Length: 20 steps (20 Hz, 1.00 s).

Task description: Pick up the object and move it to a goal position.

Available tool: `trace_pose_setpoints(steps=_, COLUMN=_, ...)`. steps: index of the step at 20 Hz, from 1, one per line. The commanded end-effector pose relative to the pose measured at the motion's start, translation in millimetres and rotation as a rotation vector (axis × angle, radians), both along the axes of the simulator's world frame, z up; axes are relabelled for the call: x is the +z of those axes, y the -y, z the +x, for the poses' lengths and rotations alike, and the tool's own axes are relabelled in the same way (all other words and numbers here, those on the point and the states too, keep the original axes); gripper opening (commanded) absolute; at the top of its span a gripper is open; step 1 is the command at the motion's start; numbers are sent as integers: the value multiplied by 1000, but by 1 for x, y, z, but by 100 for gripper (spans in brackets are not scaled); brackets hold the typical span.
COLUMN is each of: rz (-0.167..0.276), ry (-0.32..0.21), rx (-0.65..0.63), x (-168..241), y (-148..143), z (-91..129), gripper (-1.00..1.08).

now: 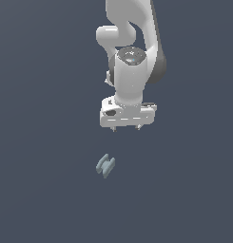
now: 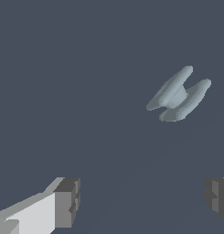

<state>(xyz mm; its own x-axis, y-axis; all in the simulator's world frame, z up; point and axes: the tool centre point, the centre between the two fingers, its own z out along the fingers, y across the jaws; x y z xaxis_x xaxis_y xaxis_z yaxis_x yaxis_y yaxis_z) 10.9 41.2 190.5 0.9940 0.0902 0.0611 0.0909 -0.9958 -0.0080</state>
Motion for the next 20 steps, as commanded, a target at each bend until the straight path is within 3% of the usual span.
trace_pose_setpoints(steps=1, rz=1, ry=6, rx=20, x=2, y=-10, z=0, gripper=100)
trace_pose_setpoints(steps=10, rz=4, ry=0, rx=-30, x=-3, y=-2, z=8, gripper=100)
trace_pose_setpoints(steps=20, rz=16, ry=-24, rx=-250, x=-25, y=28, z=43, gripper=100)
